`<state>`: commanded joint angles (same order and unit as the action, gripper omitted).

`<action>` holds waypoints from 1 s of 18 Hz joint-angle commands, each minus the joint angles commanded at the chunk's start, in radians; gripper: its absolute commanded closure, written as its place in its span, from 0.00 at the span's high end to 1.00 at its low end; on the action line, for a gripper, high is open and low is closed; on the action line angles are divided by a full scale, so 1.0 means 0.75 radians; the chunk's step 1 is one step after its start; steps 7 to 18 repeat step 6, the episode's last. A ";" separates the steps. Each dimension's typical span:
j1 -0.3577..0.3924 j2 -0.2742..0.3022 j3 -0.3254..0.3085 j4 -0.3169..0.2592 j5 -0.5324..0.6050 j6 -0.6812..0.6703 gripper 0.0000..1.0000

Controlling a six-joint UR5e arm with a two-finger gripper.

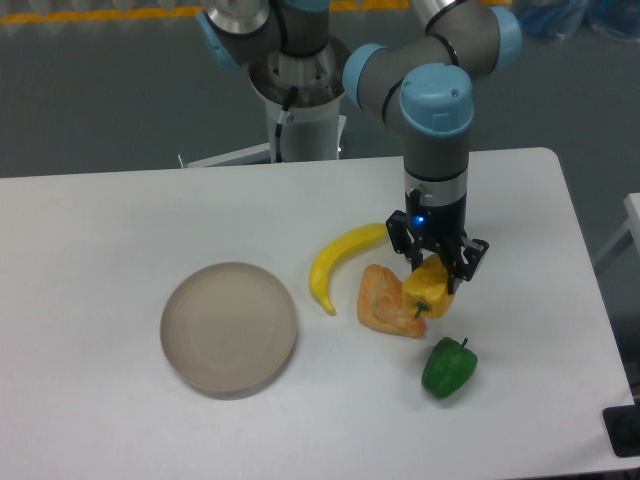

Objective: Pick up the yellow pepper from the plate
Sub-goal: 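Carry the yellow pepper over beside the bread slice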

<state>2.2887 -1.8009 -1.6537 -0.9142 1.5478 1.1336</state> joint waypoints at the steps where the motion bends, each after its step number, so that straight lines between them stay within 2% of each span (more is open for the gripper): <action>1: 0.000 0.000 0.006 -0.002 -0.002 0.000 0.37; 18: -0.002 -0.004 0.018 -0.002 0.000 0.000 0.37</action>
